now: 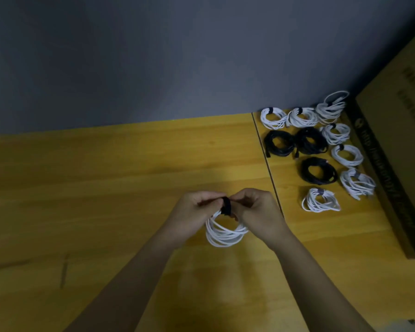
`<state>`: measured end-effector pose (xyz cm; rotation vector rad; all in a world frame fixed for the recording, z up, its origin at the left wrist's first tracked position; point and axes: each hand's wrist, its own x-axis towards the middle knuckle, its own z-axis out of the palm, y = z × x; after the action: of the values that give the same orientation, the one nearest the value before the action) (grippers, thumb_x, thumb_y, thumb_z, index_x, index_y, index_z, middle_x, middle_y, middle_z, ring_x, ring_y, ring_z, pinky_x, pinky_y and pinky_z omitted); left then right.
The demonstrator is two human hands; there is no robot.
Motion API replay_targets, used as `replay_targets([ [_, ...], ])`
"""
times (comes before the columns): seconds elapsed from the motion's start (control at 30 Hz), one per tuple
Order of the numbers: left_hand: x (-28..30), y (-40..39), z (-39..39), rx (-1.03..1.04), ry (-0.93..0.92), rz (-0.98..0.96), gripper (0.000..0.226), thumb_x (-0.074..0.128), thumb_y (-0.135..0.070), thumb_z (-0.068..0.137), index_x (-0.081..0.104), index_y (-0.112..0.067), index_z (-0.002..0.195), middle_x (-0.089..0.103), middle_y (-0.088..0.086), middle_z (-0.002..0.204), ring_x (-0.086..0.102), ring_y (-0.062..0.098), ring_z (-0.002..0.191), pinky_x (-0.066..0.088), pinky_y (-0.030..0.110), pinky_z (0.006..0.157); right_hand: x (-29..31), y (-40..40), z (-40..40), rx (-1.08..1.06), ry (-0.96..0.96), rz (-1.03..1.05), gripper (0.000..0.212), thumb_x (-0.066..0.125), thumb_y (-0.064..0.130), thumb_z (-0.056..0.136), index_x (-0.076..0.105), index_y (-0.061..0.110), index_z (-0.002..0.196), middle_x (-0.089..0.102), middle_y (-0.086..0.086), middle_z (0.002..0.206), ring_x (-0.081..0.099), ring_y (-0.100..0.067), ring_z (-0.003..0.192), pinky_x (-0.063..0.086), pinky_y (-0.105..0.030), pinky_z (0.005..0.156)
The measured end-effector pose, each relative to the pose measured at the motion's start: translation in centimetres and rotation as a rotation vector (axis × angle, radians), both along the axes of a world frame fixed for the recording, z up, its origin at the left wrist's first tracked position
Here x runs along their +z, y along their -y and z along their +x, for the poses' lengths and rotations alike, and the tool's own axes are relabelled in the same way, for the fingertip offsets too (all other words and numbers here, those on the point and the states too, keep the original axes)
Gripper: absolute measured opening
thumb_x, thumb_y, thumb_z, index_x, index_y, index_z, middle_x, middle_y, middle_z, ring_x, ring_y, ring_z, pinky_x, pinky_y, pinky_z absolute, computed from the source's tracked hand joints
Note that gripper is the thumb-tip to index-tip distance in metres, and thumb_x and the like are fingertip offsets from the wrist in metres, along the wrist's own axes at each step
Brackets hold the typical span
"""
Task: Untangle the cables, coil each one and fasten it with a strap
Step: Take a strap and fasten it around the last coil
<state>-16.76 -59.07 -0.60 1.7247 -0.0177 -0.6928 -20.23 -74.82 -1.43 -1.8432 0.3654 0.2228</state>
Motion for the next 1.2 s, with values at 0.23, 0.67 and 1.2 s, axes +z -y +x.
replay_targets([
  [0.23, -1.0, -0.8, 0.5, 0.078, -0.067, -0.051, 0.018, 0.075, -0.015, 0.08, 0.072, -0.028, 0.092, 0.074, -0.011, 0.091, 0.069, 0.002, 0.086, 0.053, 0.017, 0.07, -1.4, -0.7, 0.5, 0.022, 0.041, 0.068, 0.012, 0.066, 0.006, 0.087, 0.075, 0.011, 0.083, 0.074, -0.002, 0.077, 0.07, -0.016, 0.074, 0.058, -0.036, 0.072],
  [0.67, -1.4, 2.8, 0.5, -0.266, 0.305, 0.334, 0.027, 0.074, -0.014, 0.08, 0.072, -0.018, 0.106, 0.073, 0.003, 0.097, 0.066, 0.017, 0.09, 0.053, 0.039, 0.078, -2.6, 1.5, -0.2, 0.004, 0.094, -0.085, 0.01, 0.063, 0.01, 0.091, 0.072, 0.013, 0.089, 0.072, 0.002, 0.083, 0.067, -0.009, 0.078, 0.055, -0.037, 0.071],
  [1.2, -3.6, 22.9, -3.4, -0.343, 0.347, 0.222, 0.038, 0.072, -0.031, 0.085, 0.062, -0.014, 0.118, 0.067, 0.001, 0.113, 0.062, 0.013, 0.104, 0.046, 0.024, 0.077, -3.6, 18.7, -9.4, -0.521, 0.141, -0.086, 0.011, 0.063, 0.018, 0.091, 0.056, 0.024, 0.096, 0.067, -0.002, 0.087, 0.068, -0.016, 0.07, 0.053, -0.033, 0.058],
])
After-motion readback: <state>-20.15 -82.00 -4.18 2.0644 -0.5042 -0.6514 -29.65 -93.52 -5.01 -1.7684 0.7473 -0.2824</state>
